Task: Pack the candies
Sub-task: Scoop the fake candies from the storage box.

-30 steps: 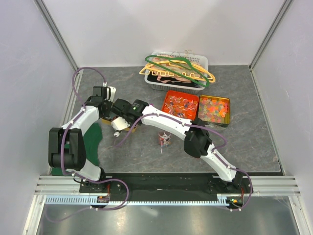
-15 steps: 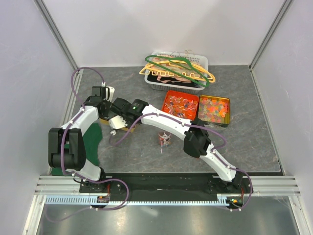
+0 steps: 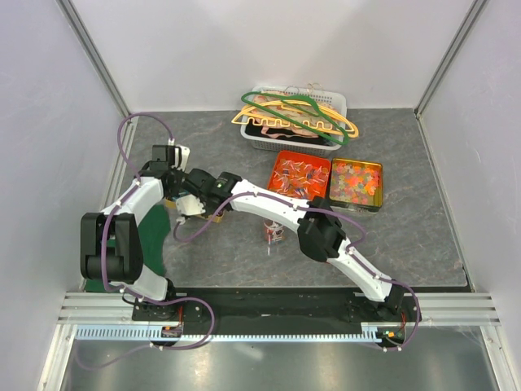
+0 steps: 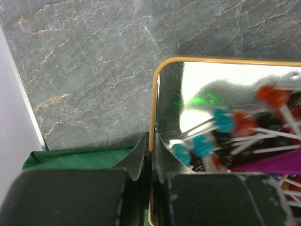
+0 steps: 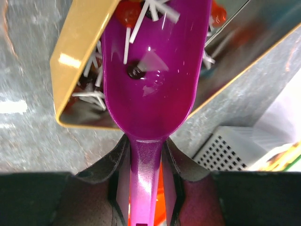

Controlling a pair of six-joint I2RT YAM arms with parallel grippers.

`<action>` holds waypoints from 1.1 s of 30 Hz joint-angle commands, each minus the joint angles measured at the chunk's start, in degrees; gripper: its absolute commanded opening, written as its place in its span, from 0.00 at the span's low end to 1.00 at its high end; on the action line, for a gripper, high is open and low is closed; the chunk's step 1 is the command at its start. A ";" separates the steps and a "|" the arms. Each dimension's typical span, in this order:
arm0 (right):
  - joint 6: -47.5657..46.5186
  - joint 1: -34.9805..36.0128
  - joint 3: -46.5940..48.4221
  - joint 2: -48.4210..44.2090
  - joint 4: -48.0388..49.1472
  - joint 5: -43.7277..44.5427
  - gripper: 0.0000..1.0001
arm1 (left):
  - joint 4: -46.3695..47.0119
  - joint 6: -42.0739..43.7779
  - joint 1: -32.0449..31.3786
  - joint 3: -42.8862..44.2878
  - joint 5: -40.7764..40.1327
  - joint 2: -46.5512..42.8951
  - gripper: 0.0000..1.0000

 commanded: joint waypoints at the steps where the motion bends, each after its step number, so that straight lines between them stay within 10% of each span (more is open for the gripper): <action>1: 3.52 1.90 -2.90 0.92 0.82 -7.81 0.00 | 5.94 -0.16 -0.13 1.07 2.25 -2.91 0.02; 33: 21.55 5.51 -1.85 -0.31 14.53 -6.05 0.00 | 5.94 -0.43 0.31 1.07 2.78 -3.26 0.02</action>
